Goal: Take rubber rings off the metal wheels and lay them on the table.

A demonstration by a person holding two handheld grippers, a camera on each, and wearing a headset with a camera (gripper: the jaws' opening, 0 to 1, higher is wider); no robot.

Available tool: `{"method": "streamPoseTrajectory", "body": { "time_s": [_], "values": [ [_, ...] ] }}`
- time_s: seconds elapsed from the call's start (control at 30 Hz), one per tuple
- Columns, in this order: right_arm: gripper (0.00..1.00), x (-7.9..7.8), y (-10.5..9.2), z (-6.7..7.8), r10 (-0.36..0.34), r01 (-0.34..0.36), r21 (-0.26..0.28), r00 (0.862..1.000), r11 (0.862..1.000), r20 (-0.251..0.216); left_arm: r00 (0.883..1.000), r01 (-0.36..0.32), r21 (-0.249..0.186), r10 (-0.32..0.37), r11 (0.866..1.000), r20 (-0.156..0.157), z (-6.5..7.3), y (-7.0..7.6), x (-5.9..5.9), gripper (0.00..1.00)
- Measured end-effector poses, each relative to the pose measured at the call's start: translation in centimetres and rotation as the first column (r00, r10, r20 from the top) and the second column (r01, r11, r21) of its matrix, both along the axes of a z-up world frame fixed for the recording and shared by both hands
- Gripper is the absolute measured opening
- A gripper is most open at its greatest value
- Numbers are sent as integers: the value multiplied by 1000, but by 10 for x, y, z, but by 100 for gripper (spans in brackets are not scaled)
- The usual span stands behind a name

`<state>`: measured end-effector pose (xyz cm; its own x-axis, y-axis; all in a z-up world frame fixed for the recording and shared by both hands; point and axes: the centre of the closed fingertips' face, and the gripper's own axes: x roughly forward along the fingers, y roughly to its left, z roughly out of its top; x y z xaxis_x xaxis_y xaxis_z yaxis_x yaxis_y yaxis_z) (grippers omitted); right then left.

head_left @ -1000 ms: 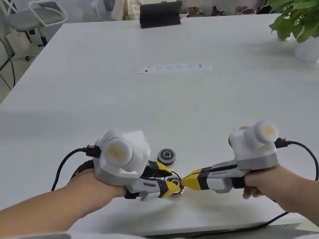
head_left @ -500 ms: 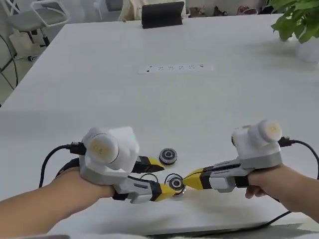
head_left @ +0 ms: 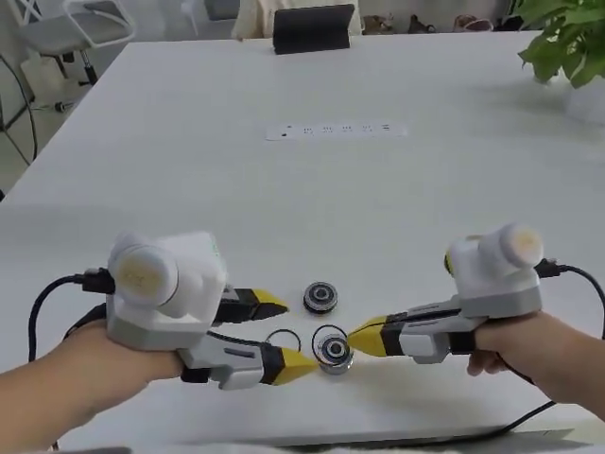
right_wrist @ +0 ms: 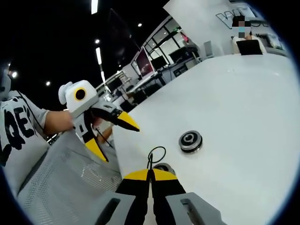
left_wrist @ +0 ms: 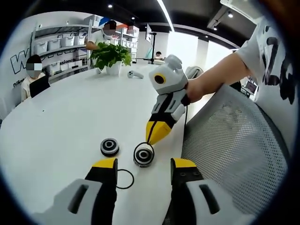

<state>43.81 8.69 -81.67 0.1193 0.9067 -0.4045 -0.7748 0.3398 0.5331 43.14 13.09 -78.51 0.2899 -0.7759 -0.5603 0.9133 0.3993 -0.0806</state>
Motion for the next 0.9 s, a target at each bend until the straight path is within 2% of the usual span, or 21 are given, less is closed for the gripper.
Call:
{"method": "streamPoseTrajectory", "body": {
  "time_s": [0.23,0.43,0.63,0.9],
  "values": [
    [0,-3,10,8,18,-18,2,1000,1000,9,999,-13,-4,13,1000,31,10,14,-1,47],
    [0,-1,18,13,27,-27,5,1000,1000,16,998,-46,-19,47,999,32,14,25,1,52],
    [0,4,30,17,38,-38,9,999,999,23,997,-75,-11,76,997,34,16,37,2,54],
    [0,6,43,14,59,-59,-2,998,998,25,994,-102,-13,103,995,41,19,50,3,56]
  ]
}}
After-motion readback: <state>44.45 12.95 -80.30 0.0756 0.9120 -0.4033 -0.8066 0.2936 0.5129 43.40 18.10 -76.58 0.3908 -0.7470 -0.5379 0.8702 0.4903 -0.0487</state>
